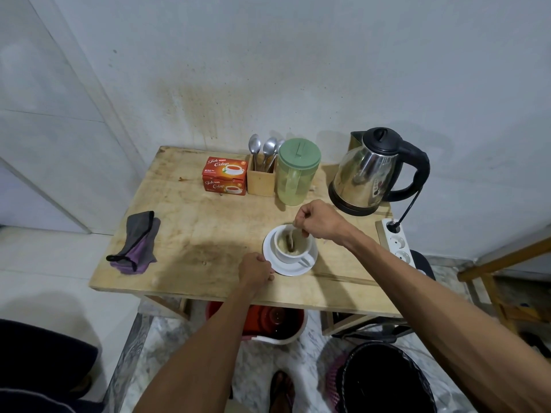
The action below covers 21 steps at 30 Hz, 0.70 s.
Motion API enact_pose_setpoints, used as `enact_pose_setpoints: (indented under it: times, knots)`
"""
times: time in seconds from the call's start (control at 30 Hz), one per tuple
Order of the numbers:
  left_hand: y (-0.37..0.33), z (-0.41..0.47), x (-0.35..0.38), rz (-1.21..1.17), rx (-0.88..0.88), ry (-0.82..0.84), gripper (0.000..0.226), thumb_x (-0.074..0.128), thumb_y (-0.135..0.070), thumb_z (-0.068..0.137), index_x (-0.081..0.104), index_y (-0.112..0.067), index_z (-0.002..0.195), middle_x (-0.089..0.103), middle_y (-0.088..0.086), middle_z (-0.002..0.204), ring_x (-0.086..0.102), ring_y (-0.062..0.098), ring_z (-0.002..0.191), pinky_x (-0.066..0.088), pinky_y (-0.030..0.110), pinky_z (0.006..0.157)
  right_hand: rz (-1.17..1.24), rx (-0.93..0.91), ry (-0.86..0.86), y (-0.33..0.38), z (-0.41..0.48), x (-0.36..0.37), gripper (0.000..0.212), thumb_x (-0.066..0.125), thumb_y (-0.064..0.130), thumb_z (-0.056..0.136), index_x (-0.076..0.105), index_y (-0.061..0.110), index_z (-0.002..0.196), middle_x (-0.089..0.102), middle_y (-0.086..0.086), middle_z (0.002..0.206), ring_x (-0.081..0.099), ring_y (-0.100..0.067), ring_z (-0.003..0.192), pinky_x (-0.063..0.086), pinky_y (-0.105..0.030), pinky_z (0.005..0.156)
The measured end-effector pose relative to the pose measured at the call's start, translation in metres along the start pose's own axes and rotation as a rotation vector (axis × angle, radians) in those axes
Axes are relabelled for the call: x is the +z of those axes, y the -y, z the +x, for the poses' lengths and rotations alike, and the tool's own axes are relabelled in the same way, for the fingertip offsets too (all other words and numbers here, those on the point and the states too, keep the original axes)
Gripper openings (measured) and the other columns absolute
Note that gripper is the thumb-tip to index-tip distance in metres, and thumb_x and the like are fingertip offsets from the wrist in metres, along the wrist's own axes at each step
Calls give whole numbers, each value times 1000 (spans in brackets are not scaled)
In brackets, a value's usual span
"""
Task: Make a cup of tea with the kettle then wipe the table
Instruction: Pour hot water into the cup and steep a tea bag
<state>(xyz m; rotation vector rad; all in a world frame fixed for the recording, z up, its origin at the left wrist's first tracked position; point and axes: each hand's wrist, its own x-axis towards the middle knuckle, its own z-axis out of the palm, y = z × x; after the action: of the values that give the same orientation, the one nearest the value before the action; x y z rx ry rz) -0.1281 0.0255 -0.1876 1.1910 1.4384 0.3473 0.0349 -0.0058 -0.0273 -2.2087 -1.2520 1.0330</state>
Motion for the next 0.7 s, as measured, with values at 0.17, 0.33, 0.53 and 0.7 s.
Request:
enact_pose_setpoints:
  times: [0.17,0.33,0.53,0.7]
  knots:
    - [1,0,1,29,19,-7,5,55,0,85,57,-4,82,70,16,72,62,18,47,52,31,57,25,-1,-11,2,1,-4,24,59,4,85,66,16,65,65,1,59,53,-5,52,37,-15,41]
    - [0,-1,1,24,17,-5,6,54,1,85,57,-3,82,70,16,72,62,20,48,52,32,56,-42,64,23,-5,-3,8,22,56,4,84,68,16,70,62,4,58,48,-1,46,33,-13,37]
    - [0,-1,1,10,11,-8,6,54,1,83,59,-1,84,69,15,71,63,20,48,53,32,56,-21,57,13,-6,-5,7,24,51,0,84,69,12,75,61,3,60,48,-5,49,31,-10,33]
    - [2,0,0,1,15,-12,6,55,2,83,60,-1,81,69,17,72,63,20,49,55,35,61,87,8,-24,0,-2,-5,26,57,-1,85,63,14,65,62,0,58,48,2,38,31,-7,35]
